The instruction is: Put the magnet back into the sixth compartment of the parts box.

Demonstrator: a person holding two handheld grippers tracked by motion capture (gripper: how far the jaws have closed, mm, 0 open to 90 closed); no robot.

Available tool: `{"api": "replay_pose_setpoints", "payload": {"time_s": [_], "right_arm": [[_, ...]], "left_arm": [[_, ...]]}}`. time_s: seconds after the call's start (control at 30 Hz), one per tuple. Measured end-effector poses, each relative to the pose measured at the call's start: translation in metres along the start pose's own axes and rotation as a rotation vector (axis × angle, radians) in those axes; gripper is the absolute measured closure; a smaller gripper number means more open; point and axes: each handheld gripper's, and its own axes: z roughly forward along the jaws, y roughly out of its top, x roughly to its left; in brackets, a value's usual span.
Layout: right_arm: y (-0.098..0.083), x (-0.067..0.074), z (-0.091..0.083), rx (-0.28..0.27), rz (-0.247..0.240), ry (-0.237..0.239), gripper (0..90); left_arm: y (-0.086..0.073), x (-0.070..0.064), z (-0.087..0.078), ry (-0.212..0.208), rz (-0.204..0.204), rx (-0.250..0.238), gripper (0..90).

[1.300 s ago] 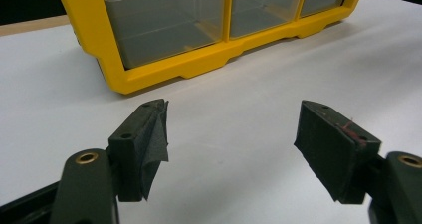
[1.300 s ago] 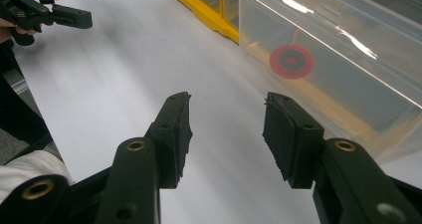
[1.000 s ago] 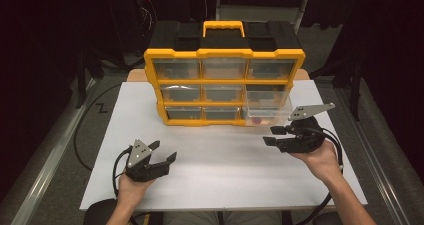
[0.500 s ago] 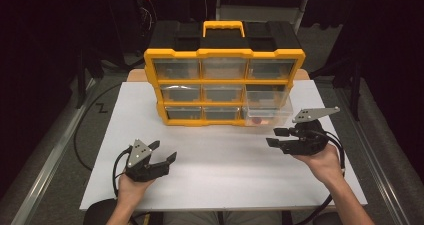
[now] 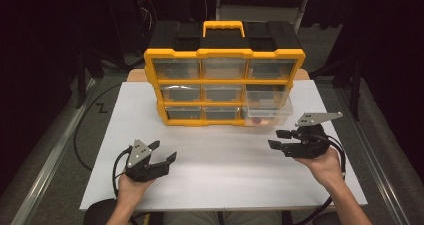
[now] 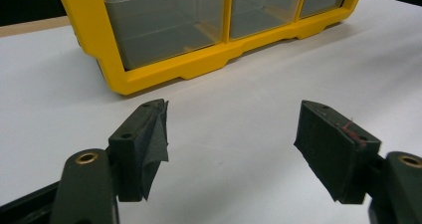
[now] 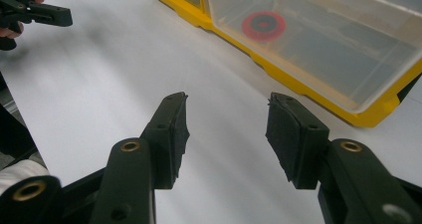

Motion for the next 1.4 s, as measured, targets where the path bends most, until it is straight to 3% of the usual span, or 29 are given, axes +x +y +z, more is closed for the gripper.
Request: {"api": "replay_pose_setpoints", "payload": {"time_s": [1.1, 1.4], "right_arm": [[-0.045, -0.015, -0.005, -0.118, 0.068, -0.049, 47.1], [-0.054, -0.016, -0.002, -0.126, 0.079, -0.061, 46.1]], "left_arm": [[0.000, 0.000, 0.000, 0.001, 0.004, 0.000, 28.6], [0.000, 0.000, 0.001, 0.001, 0.003, -0.002, 28.7]]}}
